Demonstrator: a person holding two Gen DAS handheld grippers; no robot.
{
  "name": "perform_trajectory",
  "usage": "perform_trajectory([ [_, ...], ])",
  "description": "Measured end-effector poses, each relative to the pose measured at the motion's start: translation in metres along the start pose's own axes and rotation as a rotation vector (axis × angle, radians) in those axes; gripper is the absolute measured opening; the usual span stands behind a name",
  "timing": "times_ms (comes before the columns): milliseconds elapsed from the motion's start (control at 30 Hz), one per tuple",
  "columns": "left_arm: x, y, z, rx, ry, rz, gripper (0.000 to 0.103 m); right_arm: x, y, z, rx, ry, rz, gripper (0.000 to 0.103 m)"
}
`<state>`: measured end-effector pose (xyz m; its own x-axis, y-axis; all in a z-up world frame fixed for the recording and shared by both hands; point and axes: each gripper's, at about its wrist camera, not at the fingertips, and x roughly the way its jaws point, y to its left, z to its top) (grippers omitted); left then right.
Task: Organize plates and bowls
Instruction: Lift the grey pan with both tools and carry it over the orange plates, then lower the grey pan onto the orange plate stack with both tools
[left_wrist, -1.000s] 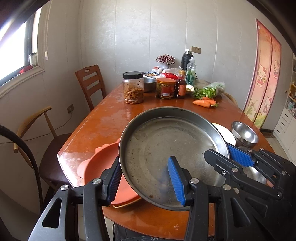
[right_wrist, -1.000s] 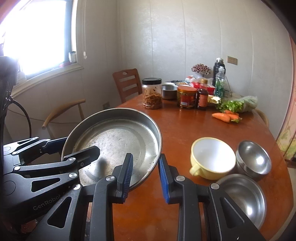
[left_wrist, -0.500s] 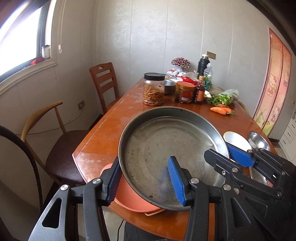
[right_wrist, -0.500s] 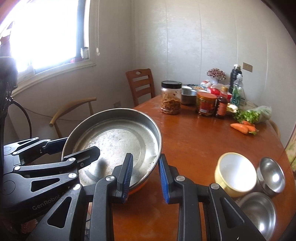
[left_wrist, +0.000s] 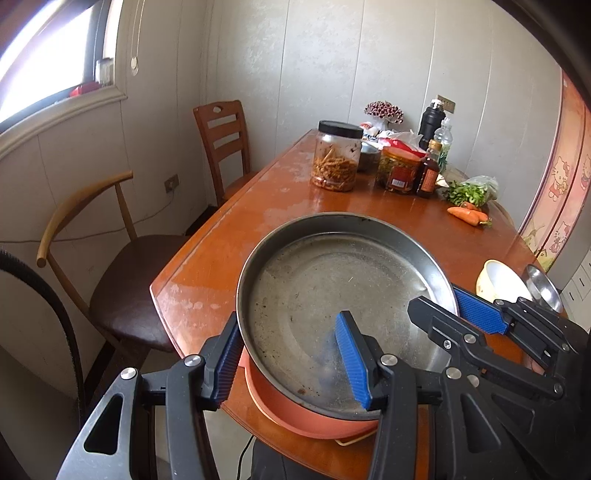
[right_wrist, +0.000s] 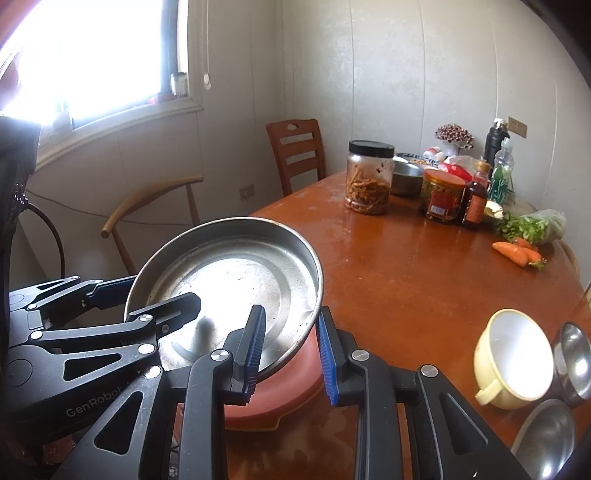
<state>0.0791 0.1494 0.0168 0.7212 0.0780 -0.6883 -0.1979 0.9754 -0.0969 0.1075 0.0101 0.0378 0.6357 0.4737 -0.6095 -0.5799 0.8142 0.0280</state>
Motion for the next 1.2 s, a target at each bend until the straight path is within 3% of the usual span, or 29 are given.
perform_trajectory([
  [533,0.028,0.007,-0.017,-0.028,0.065,0.001,0.050,0.031,-0.004,-0.014,0.005,0.055,0.014,0.030],
  [1200,0.025,0.003,-0.023,-0.012,0.049,0.027,0.050,0.037,-0.008,-0.026,0.021,0.082,0.024,0.030],
])
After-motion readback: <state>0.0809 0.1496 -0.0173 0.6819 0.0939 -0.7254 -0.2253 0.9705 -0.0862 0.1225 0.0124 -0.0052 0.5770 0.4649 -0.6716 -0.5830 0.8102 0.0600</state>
